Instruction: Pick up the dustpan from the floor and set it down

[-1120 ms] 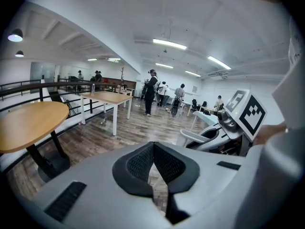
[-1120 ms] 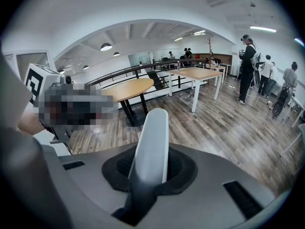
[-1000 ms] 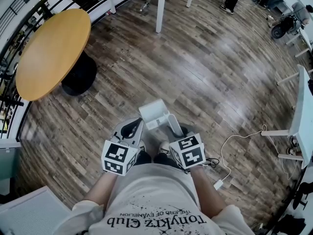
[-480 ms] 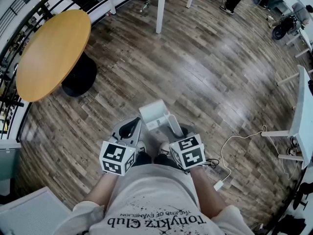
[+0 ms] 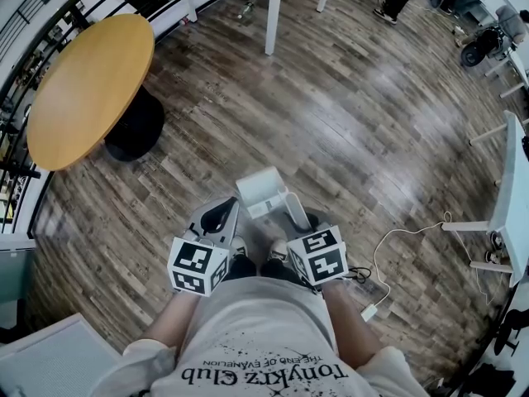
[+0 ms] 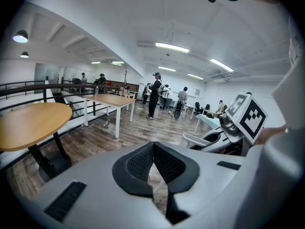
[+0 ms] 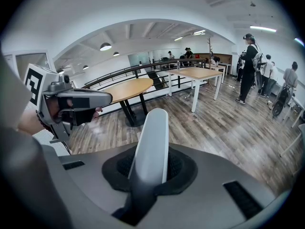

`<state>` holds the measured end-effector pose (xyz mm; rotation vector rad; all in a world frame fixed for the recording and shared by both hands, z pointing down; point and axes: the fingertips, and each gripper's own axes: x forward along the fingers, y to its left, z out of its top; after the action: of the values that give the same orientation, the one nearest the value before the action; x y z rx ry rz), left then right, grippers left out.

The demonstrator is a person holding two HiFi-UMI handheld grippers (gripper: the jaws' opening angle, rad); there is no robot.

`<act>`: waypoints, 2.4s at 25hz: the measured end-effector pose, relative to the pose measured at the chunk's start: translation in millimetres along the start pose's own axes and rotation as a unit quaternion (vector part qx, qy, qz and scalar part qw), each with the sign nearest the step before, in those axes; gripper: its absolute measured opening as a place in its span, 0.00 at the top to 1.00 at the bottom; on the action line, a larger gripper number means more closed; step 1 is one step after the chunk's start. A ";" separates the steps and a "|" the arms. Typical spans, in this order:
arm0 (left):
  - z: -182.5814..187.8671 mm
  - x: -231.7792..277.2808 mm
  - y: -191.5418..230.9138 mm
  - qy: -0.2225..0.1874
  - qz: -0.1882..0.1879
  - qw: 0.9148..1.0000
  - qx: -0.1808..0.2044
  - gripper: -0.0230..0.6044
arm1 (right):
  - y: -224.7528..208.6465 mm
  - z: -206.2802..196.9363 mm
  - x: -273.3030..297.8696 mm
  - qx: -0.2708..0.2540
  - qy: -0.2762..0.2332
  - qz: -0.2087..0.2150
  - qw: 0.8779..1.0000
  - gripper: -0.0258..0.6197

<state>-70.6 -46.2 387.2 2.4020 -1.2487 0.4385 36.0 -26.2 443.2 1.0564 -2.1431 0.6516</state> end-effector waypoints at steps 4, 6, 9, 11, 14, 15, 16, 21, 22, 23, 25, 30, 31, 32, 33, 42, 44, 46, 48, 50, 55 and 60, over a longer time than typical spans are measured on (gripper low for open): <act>0.2 2.4 0.5 0.002 0.001 1.000 -0.002 0.93 | -3.7 1.9 1.8 0.001 0.001 0.001 1.000 0.85; 0.5 2.4 1.1 0.003 0.001 1.000 -0.002 0.93 | -4.5 2.4 2.7 0.002 0.002 0.000 1.000 0.85; -1.0 2.6 2.3 0.004 0.001 1.000 -0.003 0.93 | -5.7 1.2 5.2 0.002 0.003 -0.001 1.000 0.85; -2.0 4.1 3.4 0.005 0.002 1.000 -0.004 0.93 | -7.1 0.2 7.7 0.000 0.005 0.000 1.000 0.85; -4.1 6.8 5.2 0.009 0.002 1.000 -0.007 0.93 | -9.1 -2.1 11.8 -0.004 0.008 0.001 1.000 0.85; -5.1 7.5 5.8 0.010 0.001 1.000 -0.007 0.93 | -9.5 -3.1 13.5 -0.005 0.009 0.001 1.000 0.85; -5.9 8.0 6.2 0.011 0.001 1.000 -0.007 0.93 | -9.8 -4.0 15.3 -0.006 0.010 0.001 1.000 0.85; -10.7 10.5 7.0 0.018 -0.003 1.000 -0.007 0.93 | -11.9 -8.6 23.8 -0.016 0.014 0.004 1.000 0.85; -12.3 11.2 7.6 0.021 -0.004 1.000 -0.007 0.93 | -12.5 -9.6 26.0 -0.016 0.014 0.004 1.000 0.85; -14.1 12.1 8.3 0.023 -0.005 1.000 -0.006 0.93 | -13.2 -10.4 28.4 -0.016 0.014 0.004 1.000 0.85; -17.5 15.4 10.2 0.028 -0.005 1.000 -0.004 0.93 | -15.4 -11.6 34.1 -0.016 0.015 0.004 1.000 0.85; -22.4 27.2 10.9 0.033 -0.010 0.999 -0.005 0.93 | -22.6 -16.2 49.4 -0.014 0.020 0.006 1.000 0.85; -23.7 29.3 10.3 0.034 -0.011 0.999 -0.005 0.93 | -23.6 -18.1 52.6 -0.014 0.020 0.006 1.000 0.85; -24.9 31.4 9.7 0.034 -0.012 0.999 -0.006 0.93 | -24.6 -20.3 55.9 -0.013 0.021 0.007 1.000 0.85; -25.9 33.3 9.2 0.035 -0.013 0.999 -0.006 0.93 | -25.5 -22.3 59.2 -0.013 0.022 0.007 1.000 0.85; -39.2 44.5 11.3 0.051 -0.015 0.999 -0.010 0.93 | -37.2 -40.7 90.8 -0.001 0.022 0.008 1.000 0.85; -43.7 47.8 14.9 0.056 -0.014 0.998 -0.012 0.93 | -41.1 -43.4 101.5 0.001 0.022 0.008 1.000 0.85; -48.9 51.0 18.5 0.062 -0.013 0.998 -0.014 0.93 | -44.4 -47.2 113.5 0.003 0.022 0.008 1.000 0.85; -54.0 53.3 20.2 0.066 -0.013 0.998 -0.016 0.93 | -46.6 -52.4 123.5 0.003 0.023 0.009 1.000 0.85; -56.6 55.4 21.1 0.070 -0.013 0.997 -0.019 0.93 | -48.4 -56.2 130.6 0.001 0.024 0.010 1.000 0.85; -59.6 59.5 27.0 0.077 -0.008 0.997 -0.023 0.93 | -53.9 -61.2 144.4 -0.002 0.026 0.011 1.000 0.85; -65.2 63.7 33.8 0.085 -0.005 0.996 -0.029 0.93 | -58.0 -65.6 156.7 0.000 0.034 0.016 0.999 0.85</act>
<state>-69.4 -77.5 479.3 2.2692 -1.1592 0.5835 33.2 -92.1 610.2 0.9886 -2.1054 0.6912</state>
